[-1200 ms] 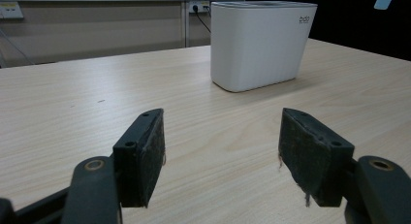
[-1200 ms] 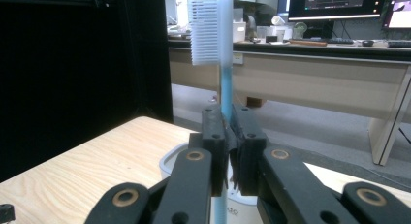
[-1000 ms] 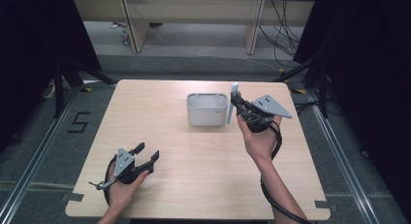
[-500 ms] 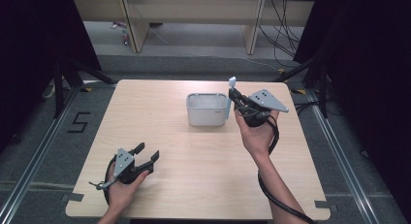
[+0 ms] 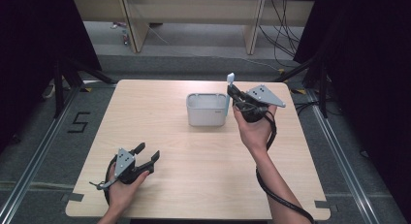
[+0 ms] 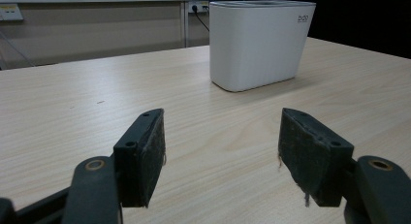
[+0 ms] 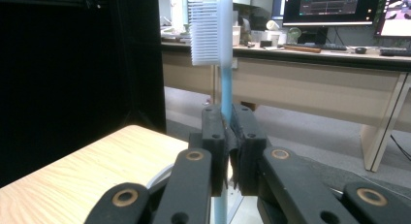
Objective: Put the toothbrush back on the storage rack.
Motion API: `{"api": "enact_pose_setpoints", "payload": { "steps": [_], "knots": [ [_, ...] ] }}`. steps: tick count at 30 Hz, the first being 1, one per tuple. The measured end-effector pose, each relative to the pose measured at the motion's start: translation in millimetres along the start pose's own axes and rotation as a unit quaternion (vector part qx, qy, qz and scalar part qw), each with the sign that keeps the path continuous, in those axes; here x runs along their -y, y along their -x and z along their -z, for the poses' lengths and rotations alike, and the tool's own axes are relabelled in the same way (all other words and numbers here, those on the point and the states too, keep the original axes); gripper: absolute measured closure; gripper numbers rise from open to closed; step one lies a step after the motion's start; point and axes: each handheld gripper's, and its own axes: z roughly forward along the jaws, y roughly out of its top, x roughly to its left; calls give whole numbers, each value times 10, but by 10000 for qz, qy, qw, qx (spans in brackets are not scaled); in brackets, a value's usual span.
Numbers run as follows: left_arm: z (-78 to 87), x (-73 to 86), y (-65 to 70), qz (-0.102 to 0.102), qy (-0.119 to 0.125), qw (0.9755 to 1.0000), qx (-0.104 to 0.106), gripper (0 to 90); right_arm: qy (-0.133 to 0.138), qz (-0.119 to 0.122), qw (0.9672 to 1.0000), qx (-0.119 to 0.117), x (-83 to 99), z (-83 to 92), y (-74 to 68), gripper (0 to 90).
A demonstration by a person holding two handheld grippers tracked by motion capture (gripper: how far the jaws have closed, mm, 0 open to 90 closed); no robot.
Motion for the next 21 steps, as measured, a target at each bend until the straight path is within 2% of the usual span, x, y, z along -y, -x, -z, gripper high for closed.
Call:
{"api": "enact_pose_setpoints", "payload": {
  "steps": [1, 2, 6, 7, 8, 10, 13, 15, 19, 21],
  "knots": [
    [-1, 0, 0, 5, 0, 10000, 2, 333, 13, 9, 10000, -14, -5, -8, 4, 858],
    [-1, 0, 0, 3, -1, 10000, 4, 333, 63, 125, 9999, 10, -11, -17, 21, 858],
    [-5, -1, 4, -8, -2, 10000, 13, 334, 41, 33, 10000, 13, -30, -43, 24, 858],
    [-5, -1, 4, -7, 0, 10000, 16, 334, 91, 88, 9999, 41, -33, -56, 32, 858],
    [-4, 0, 3, 3, 2, 10000, 13, 333, 44, 3, 10000, 29, -38, -62, 26, 858],
    [-2, 0, 0, 18, 6, 10000, 11, 333, 103, 113, 9999, 81, -48, -84, 47, 858],
    [-2, 0, 0, 29, 17, 10000, 23, 333, 67, 146, 9998, 91, -61, -104, 52, 858],
    [-3, -1, 0, 14, 3, 10000, 14, 333, 28, 43, 10000, 80, -68, -115, 43, 858],
    [-2, 0, 0, 25, 12, 10000, 11, 333, 105, 126, 9998, 96, -83, -155, 56, 858],
    [-1, 0, 0, 33, 14, 10000, 16, 333, 57, 101, 9999, 71, -88, -170, 57, 858]
  ]
}}
